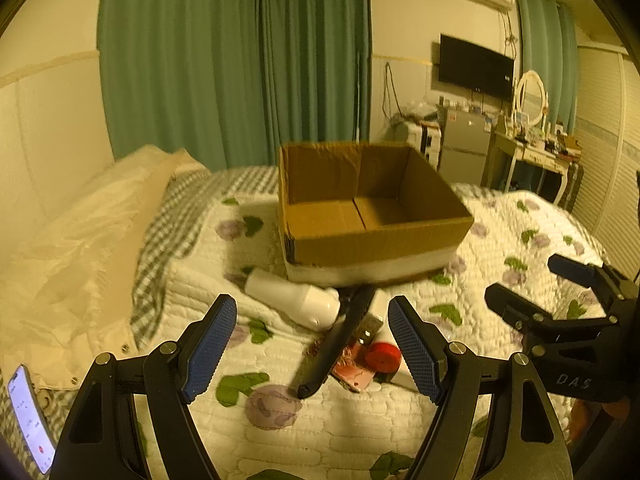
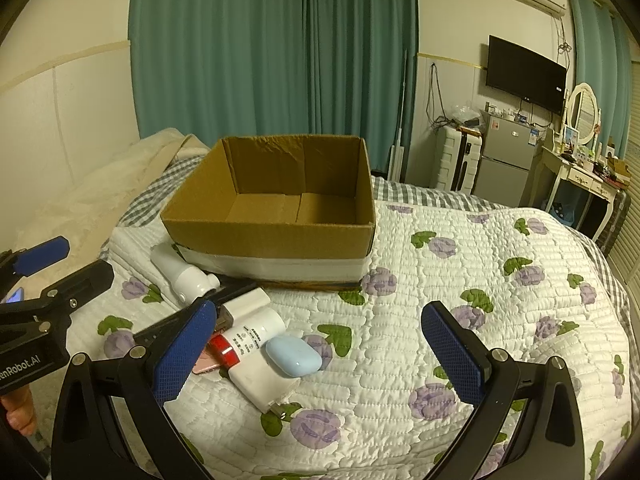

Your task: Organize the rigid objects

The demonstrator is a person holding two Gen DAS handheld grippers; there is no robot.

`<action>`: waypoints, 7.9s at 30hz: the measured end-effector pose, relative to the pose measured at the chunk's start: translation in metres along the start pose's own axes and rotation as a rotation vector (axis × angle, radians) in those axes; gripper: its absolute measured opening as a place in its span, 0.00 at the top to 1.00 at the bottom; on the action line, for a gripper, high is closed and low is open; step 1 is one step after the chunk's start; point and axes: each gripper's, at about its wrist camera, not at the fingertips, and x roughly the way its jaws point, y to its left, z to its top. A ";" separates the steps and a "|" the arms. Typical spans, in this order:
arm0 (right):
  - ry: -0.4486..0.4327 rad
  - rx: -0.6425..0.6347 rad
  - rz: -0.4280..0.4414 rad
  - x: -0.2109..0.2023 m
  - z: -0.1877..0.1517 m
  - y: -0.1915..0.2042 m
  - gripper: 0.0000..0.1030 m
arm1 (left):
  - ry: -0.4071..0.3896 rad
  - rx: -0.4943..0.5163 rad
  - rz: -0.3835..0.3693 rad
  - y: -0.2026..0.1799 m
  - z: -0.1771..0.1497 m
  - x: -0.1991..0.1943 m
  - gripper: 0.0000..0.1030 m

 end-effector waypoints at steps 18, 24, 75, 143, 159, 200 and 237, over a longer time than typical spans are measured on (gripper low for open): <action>0.148 0.005 0.025 0.042 -0.018 -0.008 0.00 | 0.311 0.044 -0.116 -0.009 -0.036 0.093 0.64; 0.187 -0.011 0.027 0.052 -0.023 -0.002 0.00 | 0.268 0.082 -0.145 -0.011 -0.035 0.083 0.82; 0.016 -0.078 0.104 0.079 0.123 -0.017 0.46 | -0.026 0.034 -0.007 -0.013 0.129 0.107 0.83; 0.283 -0.112 0.147 0.086 -0.033 0.033 0.08 | 0.137 0.010 0.073 0.024 -0.029 0.052 0.29; 0.431 -0.170 0.211 0.114 -0.058 0.043 0.33 | 0.178 0.023 0.053 0.020 -0.035 0.058 0.29; 0.256 -0.019 0.080 0.060 -0.014 -0.041 0.33 | 0.342 0.160 -0.176 -0.090 -0.034 0.092 0.65; -0.037 -0.059 0.101 0.065 0.143 -0.041 0.33 | 0.066 0.056 -0.006 -0.052 0.116 0.125 0.65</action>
